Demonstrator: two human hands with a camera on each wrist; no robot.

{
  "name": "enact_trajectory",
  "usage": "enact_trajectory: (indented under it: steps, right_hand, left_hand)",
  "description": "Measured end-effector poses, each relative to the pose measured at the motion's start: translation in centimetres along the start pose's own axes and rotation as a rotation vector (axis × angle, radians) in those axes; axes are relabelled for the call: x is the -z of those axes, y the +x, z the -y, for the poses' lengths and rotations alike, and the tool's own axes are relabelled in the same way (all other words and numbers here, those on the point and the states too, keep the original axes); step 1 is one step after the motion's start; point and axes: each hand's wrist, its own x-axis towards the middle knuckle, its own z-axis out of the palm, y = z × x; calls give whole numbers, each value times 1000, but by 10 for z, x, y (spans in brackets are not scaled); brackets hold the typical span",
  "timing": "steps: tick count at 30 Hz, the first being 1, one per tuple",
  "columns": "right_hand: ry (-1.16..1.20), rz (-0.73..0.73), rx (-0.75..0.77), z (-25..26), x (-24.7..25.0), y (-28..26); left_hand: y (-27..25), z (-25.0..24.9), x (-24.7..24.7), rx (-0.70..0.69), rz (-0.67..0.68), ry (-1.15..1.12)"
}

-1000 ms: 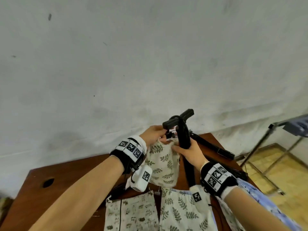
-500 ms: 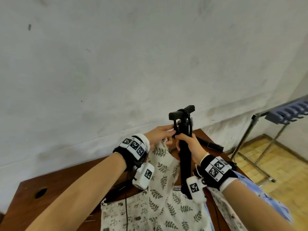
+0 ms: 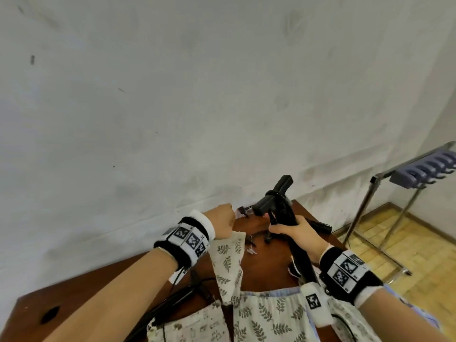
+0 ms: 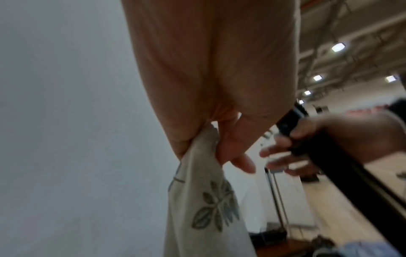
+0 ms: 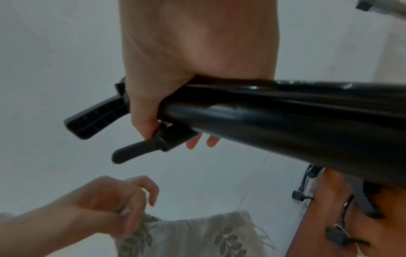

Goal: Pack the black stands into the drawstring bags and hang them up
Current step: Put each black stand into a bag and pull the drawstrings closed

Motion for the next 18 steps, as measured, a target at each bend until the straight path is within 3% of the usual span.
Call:
enact_trajectory:
  steps: [4, 7, 11, 13, 18]
  right_hand:
    - [-29, 156, -13, 3, -22, -6]
    - [4, 262, 0, -4, -39, -4]
    - [65, 243, -24, -8, -54, -4]
    - [65, 222, -20, -10, -59, -2]
    - [48, 267, -44, -11, -69, -2]
  left_hand:
    - [-2, 0, -8, 11, 12, 152]
    - [0, 3, -8, -28, -38, 38]
    - [-7, 7, 5, -79, -188, -171]
    - [-11, 9, 10, -91, -202, -213]
    - [-6, 10, 11, -84, -207, 37]
